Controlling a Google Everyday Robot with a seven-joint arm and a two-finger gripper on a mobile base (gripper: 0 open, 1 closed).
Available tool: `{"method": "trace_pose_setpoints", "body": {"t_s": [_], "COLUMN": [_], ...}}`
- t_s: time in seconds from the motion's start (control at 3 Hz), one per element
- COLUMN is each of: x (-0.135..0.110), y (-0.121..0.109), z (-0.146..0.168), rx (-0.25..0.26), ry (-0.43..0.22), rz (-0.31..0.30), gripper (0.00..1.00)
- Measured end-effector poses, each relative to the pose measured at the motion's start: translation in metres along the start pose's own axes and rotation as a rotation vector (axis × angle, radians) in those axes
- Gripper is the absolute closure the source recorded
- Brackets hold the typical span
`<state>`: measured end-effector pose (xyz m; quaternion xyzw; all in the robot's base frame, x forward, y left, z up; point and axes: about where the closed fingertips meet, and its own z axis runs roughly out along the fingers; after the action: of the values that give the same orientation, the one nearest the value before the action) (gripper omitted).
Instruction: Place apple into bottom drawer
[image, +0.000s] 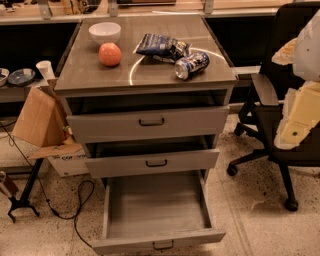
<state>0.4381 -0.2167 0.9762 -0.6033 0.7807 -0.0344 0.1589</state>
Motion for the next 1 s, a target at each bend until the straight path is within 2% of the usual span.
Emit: {"method": "trace_pose_setpoints", "body": {"t_s": [0.33,0.67,1.0], "x": [0.000,-0.018,-0.050], "y": [0.000,-0.027,-0.068], "z": [0.000,0.000,0.011], "rx": [0.000,0.029,0.042], "ry": [0.000,-0.022,-0.095], "rz": [0.000,0.022,0.065], "gripper": [0.00,0.00,0.00]}}
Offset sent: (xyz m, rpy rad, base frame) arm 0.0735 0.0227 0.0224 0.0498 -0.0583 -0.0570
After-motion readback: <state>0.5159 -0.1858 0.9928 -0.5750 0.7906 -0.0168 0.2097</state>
